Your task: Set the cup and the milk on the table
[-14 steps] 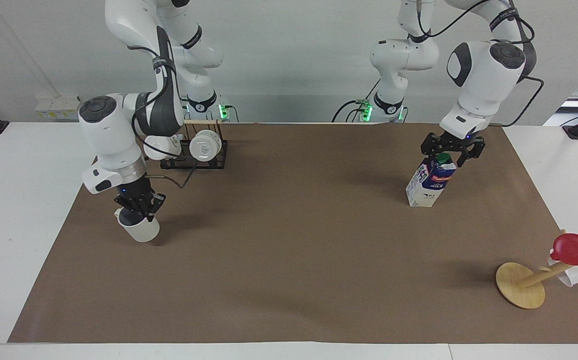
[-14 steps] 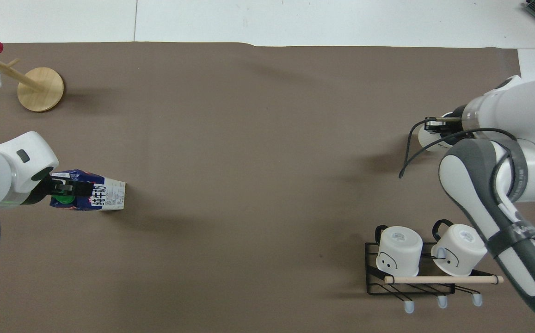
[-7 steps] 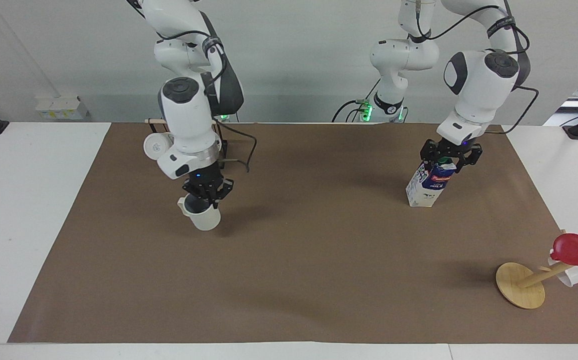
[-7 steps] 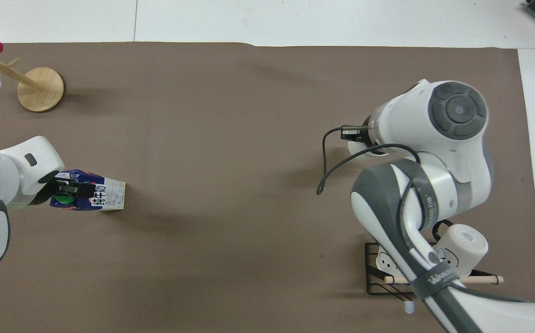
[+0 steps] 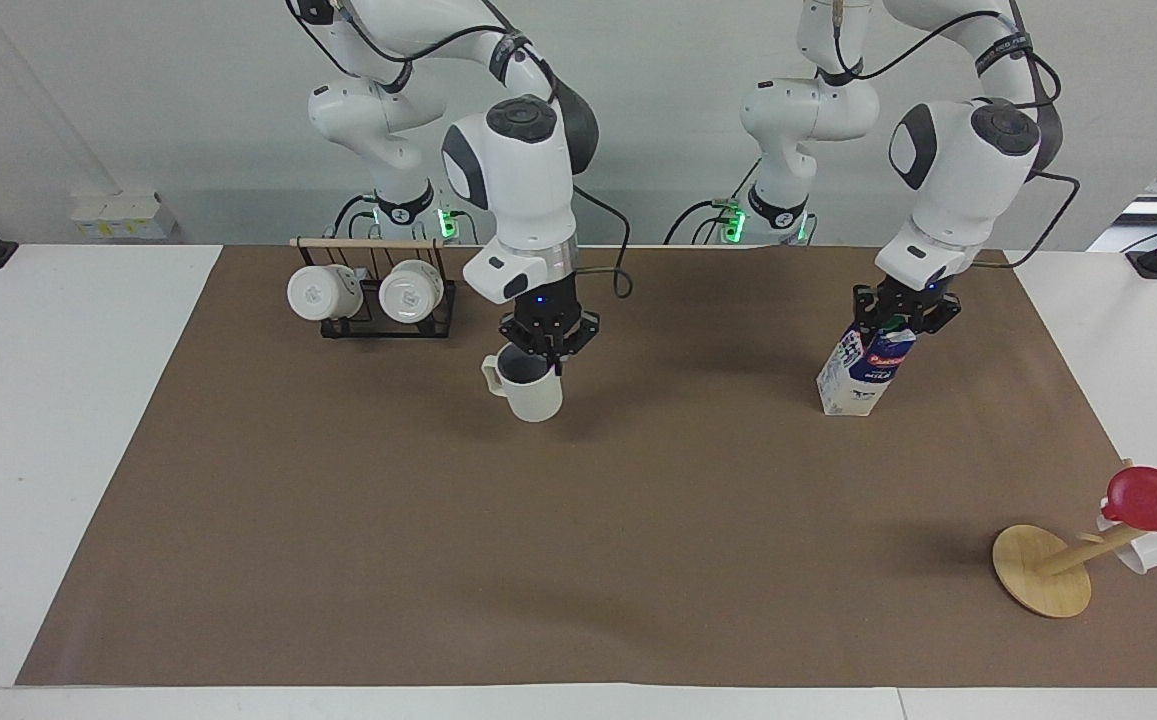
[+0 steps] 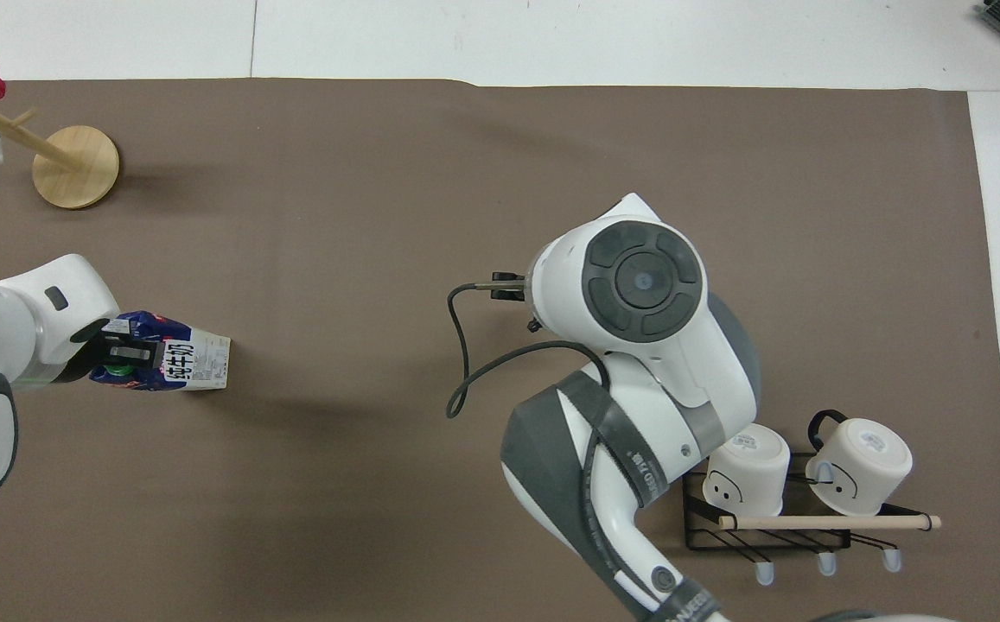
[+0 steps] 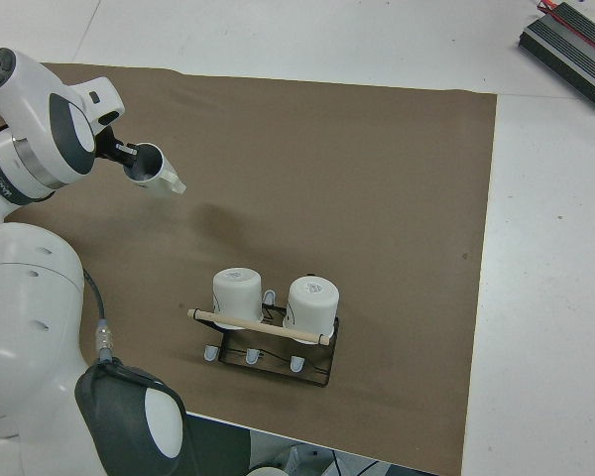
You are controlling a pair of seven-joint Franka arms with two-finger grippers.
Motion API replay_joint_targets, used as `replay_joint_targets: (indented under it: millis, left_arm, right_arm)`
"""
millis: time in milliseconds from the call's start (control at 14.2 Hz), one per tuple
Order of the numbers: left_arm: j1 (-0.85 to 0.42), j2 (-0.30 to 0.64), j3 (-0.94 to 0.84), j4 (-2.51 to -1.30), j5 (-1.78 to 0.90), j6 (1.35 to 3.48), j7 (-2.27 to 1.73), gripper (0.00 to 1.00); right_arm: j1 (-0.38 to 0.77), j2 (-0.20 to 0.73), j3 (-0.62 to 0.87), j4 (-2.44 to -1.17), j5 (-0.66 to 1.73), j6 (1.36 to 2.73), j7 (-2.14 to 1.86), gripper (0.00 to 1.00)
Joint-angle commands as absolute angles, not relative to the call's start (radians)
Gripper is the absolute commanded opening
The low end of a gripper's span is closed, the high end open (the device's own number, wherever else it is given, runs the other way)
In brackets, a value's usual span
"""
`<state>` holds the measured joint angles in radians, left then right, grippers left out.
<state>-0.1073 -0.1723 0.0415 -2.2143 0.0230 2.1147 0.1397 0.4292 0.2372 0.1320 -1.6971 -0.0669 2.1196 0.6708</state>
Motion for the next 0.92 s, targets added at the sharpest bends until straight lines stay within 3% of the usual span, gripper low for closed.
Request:
replay_joint_targets:
  millis: [0, 423, 845]
  left_arm:
    - [-0.097, -0.183, 0.04, -2.221, 0.048, 2.103, 0.149, 0.46]
    - [-0.098, -0.184, 0.041, -2.113, 0.046, 1.987, 0.13, 0.39]
    - [-0.117, -0.181, 0.034, -2.008, 0.038, 1.884, 0.058, 0.38]
  right_arm:
    - [0.457, 0.294, 0.13, -1.629, -0.084, 2.1, 0.736, 0.0]
    - [0.564, 0.405, 0.127, -1.556, -0.121, 2.108, 0.854, 0.0]
    - [0.627, 0.525, 0.13, -1.439, -0.166, 2.109, 0.896, 0.0]
